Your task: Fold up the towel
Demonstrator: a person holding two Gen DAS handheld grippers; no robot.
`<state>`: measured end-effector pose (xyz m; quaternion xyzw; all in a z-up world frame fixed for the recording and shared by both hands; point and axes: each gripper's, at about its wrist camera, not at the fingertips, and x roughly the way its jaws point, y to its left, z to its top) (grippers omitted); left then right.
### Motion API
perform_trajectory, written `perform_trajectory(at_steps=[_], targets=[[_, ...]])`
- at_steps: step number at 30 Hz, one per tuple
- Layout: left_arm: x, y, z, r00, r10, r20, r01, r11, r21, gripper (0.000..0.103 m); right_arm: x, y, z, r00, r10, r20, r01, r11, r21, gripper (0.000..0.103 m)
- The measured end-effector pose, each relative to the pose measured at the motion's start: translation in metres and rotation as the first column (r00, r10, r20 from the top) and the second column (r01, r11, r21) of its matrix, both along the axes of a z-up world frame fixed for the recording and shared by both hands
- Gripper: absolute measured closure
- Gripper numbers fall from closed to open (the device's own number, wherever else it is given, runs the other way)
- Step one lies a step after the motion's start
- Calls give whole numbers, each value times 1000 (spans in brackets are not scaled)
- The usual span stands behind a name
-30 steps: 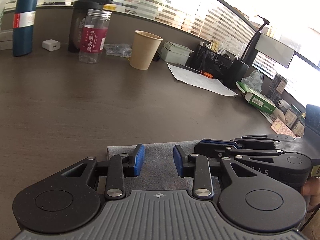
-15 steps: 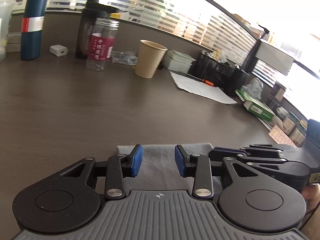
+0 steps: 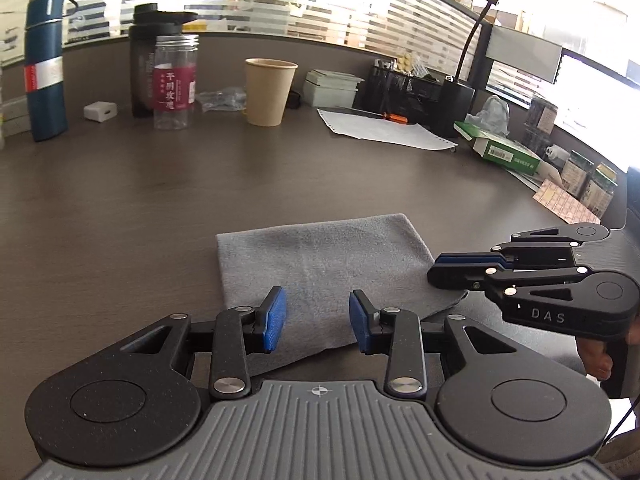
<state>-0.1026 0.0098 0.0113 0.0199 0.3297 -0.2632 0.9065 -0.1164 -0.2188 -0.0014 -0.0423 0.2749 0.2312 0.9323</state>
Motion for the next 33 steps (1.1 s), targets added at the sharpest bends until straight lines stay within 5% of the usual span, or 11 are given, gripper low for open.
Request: perform_trajectory(at_steps=[7, 13, 16, 33], targets=[[-8, 15, 3, 999, 40, 19, -41, 998, 46, 57, -1, -1, 1, 1000, -4, 3, 4, 1000, 10, 91], [0, 25, 9, 996, 86, -6, -87, 993, -75, 54, -3, 0, 8, 1000, -8, 19, 6, 998, 60, 91], [8, 18, 0, 992, 124, -22, -125, 991, -46, 54, -1, 8, 6, 1000, 0, 13, -1, 998, 63, 91], [-9, -34, -4, 1000, 9, -5, -9, 1000, -2, 52, -13, -26, -1, 1000, -21, -1, 21, 999, 40, 91]])
